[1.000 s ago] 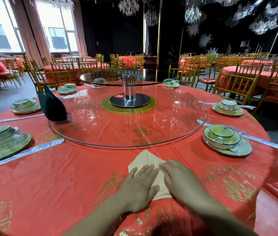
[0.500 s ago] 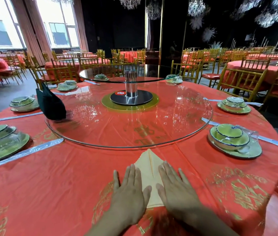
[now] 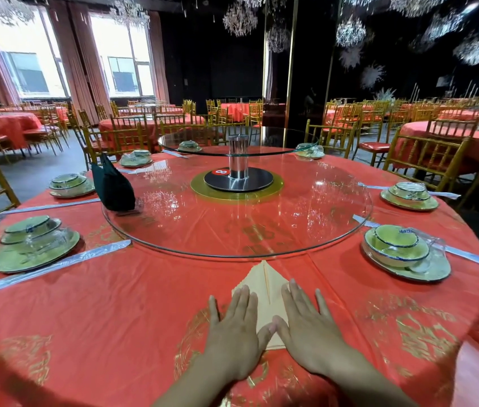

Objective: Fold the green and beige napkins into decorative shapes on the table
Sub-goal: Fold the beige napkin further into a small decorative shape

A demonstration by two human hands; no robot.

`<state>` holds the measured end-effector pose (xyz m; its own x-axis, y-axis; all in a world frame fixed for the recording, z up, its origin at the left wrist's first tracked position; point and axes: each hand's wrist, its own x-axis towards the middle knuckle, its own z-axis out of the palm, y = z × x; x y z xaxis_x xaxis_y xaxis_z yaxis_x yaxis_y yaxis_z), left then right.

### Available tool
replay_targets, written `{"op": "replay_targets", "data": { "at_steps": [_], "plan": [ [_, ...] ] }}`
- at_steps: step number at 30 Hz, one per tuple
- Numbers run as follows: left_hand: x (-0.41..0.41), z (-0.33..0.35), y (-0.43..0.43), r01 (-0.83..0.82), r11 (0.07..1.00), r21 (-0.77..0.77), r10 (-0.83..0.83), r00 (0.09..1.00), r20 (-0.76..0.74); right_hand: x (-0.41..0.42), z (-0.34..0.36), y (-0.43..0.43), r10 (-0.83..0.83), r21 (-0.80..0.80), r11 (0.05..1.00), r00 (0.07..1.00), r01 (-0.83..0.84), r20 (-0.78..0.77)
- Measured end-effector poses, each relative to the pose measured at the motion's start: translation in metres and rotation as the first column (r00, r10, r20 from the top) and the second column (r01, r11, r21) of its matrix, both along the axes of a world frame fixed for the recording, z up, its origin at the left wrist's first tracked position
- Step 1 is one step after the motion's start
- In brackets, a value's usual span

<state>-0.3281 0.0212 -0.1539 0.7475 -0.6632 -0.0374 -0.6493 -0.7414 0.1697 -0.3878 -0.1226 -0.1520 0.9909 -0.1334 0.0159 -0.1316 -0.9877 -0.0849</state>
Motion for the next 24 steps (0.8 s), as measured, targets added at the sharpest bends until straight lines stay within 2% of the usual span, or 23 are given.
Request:
{"op": "replay_targets", "data": {
  "at_steps": [4, 7, 8, 10, 12, 14, 19, 22, 24],
  "plan": [
    [-0.003, 0.000, 0.000, -0.026, 0.998, -0.050, 0.025, 0.999, -0.026, 0.002, 0.002, 0.002, -0.028, 0.013, 1.000, 1.000, 0.028, 0.002],
    [0.001, 0.007, 0.010, -0.162, 0.958, -0.236, 0.135, 0.983, -0.126, 0.003, 0.011, 0.000, -0.091, 0.150, 0.984, 0.993, 0.101, -0.075],
    [0.004, 0.011, 0.016, -0.219, 0.939, -0.266, 0.201, 0.975, -0.092, 0.003, 0.016, -0.003, -0.119, 0.222, 0.966, 0.989, 0.135, -0.083],
    [0.010, 0.020, 0.027, -0.301, 0.921, -0.249, 0.309, 0.951, -0.005, -0.001, 0.022, -0.014, -0.206, 0.285, 0.938, 0.979, 0.197, -0.001],
    [0.010, 0.026, 0.030, -0.317, 0.912, -0.260, 0.303, 0.948, -0.093, -0.007, 0.024, -0.024, -0.287, 0.259, 0.929, 0.956, 0.263, 0.059],
    [0.006, 0.028, 0.028, -0.330, 0.904, -0.271, 0.275, 0.936, -0.221, -0.015, 0.026, -0.025, -0.306, 0.270, 0.919, 0.952, 0.288, 0.029],
    [0.013, 0.025, 0.017, -0.387, 0.893, -0.229, 0.293, 0.887, -0.357, -0.015, 0.033, -0.019, -0.308, 0.319, 0.899, 0.951, 0.302, -0.031],
    [0.020, 0.027, 0.014, -0.426, 0.874, -0.233, 0.263, 0.818, -0.512, -0.010, 0.034, -0.023, -0.313, 0.373, 0.868, 0.944, 0.328, -0.101],
    [0.019, 0.032, 0.014, -0.479, 0.840, -0.255, 0.235, 0.744, -0.626, -0.007, 0.033, -0.027, -0.289, 0.466, 0.822, 0.945, 0.327, -0.153]
  ]
}}
